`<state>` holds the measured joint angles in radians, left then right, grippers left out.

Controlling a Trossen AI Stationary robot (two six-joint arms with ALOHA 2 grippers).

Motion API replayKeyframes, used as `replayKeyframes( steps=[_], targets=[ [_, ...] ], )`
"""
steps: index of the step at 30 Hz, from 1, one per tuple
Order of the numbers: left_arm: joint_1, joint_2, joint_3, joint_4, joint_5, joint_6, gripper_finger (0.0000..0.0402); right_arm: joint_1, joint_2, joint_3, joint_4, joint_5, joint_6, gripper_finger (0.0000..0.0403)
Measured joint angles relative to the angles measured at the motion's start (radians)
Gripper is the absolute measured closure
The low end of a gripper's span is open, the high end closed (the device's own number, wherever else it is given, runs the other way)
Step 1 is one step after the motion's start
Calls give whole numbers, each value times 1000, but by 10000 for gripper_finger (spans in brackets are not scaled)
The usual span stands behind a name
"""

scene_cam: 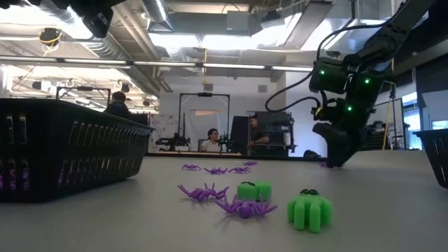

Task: Sort Halloween decoration
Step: Put the purple spider toy into the bottom left black basket

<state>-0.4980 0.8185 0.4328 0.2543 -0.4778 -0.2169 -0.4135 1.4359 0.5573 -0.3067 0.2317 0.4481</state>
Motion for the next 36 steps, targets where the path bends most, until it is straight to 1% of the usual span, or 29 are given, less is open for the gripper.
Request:
replayKeyframes(
  steps=[2, 4, 6, 9, 10, 13, 15, 17, 20, 25, 27, 31, 34, 36],
  targets=[
    [0, 0, 0, 0, 0, 0, 327, 0, 1, 0, 20, -22, -28, 256],
    [0, 0, 0, 0, 0, 0, 327, 0, 1, 0, 27, -32, -39, 281],
    [0, 0, 0, 0, 0, 0, 327, 0, 1, 0, 30, -43, -54, 315],
    [0, 0, 0, 0, 0, 0, 327, 0, 1, 0, 36, -69, -72, 379],
    [0, 0, 0, 0, 0, 0, 327, 1, 1, 0, 36, -73, -72, 390],
    [0, 0, 0, 0, 0, 0, 327, 3, -2, 0, 36, -86, -58, 389],
    [0, 0, 0, 0, 0, 0, 327, 27, -7, -1, 38, -78, -42, 396],
    [0, 0, 0, 0, 0, 0, 327, 60, -20, 2, 44, -97, -29, 400],
    [0, 0, 0, 0, 0, 0, 327, 129, -44, 34, 57, -100, -4, 400],
    [0, 0, 0, 0, 0, 0, 327, 286, -61, 114, 91, -90, 50, 402],
    [0, 0, 0, 0, 0, 0, 327, 366, -62, 147, 159, -86, 68, 402],
    [0, 0, 0, 0, 0, 0, 327, 540, -46, 192, 416, -69, 72, 402],
    [0, 0, 0, 0, 0, 0, 327, 665, -4, 234, 557, -5, 35, 402],
    [0, 0, 0, 0, 0, 0, 327, 732, 35, 274, 594, 56, -7, 402]
  ],
)
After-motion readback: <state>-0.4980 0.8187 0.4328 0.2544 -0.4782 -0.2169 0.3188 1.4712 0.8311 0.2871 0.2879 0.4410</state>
